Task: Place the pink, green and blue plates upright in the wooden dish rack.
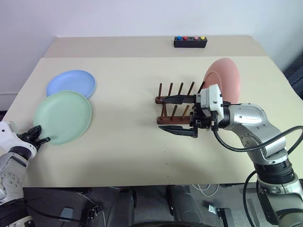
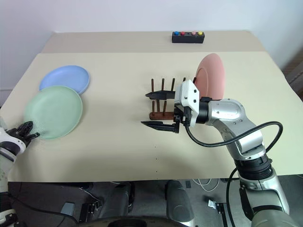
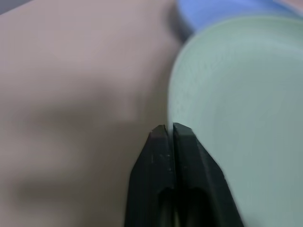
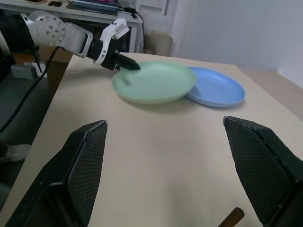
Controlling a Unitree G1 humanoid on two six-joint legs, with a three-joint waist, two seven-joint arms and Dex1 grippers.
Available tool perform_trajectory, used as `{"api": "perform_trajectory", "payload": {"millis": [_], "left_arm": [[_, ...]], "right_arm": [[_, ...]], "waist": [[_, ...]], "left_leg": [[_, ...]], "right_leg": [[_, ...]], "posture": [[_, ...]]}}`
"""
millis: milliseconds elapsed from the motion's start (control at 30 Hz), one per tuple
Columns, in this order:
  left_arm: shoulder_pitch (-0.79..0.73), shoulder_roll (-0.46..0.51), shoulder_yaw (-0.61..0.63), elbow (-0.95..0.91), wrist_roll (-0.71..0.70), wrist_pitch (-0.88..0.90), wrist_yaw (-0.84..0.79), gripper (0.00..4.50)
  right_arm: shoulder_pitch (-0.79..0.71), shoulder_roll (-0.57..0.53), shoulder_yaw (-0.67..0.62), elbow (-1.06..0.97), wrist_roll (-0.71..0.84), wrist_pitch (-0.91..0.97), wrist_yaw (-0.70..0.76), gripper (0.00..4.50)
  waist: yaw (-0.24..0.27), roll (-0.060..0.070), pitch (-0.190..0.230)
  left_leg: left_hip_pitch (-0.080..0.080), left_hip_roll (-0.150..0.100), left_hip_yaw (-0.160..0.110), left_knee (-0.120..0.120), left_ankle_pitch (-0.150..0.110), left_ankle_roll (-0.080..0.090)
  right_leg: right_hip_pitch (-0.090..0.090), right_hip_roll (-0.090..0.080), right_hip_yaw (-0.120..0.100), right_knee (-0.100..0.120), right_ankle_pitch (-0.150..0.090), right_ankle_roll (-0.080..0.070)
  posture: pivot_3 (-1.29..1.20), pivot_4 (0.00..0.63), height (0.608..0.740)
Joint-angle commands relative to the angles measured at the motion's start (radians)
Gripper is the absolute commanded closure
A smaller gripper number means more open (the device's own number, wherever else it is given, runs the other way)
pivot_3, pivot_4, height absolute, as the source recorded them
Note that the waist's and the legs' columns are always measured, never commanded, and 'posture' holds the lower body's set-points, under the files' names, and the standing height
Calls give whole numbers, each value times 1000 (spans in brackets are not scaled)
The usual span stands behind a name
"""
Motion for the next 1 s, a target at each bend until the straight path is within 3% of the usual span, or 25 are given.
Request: {"api": "perform_trajectory", "payload": {"millis": [33, 233, 433, 633, 800, 1000], "left_arm": [[12, 2, 15, -15, -6, -14, -3, 4449], [15, -40, 34, -92, -76, -79, -63, 4449], [-90, -39, 8, -242, -124, -100, -26, 4449], [-357, 8, -188, -355, -31, -48, 104, 4449], [-542, -28, -376, -386, 73, 8, 210, 4449], [-662, -111, -480, -393, 131, 71, 294, 4449]], "right_arm": [[-9, -6, -23, -29, 7, -10, 2, 486], [-13, -7, -23, -26, 4, -11, 3, 486], [-56, 8, -18, 2, -46, -24, -40, 486], [-150, 34, 20, 47, -204, -122, -120, 486], [-211, 41, 110, 117, -432, -255, -199, 486], [-251, 75, 180, 206, -634, -400, -295, 486]], "waist": [[0, 0, 0], [1, 0, 0], [7, -2, 0], [23, -3, 0], [22, -3, 0], [20, -3, 0]], "left_leg": [[0, 0, 0, 0, 0, 0], [0, 0, 0, 0, 0, 0], [0, 0, 0, 1, 0, 0], [0, 0, 0, 1, 1, -1], [0, 0, 0, 0, 1, -1], [-1, 0, 0, 0, 1, -1]], "right_leg": [[0, 0, 0, 0, 0, 0], [0, 0, 0, 0, 0, 0], [0, 0, 0, 0, 0, -1], [1, 0, 0, -1, 1, 1], [0, 0, 0, 0, 1, 1], [-1, 0, 0, 0, 1, 1]], "posture": [[0, 150, 730], [0, 150, 730], [0, 150, 730], [0, 150, 730], [0, 150, 730], [0, 150, 730]]}}
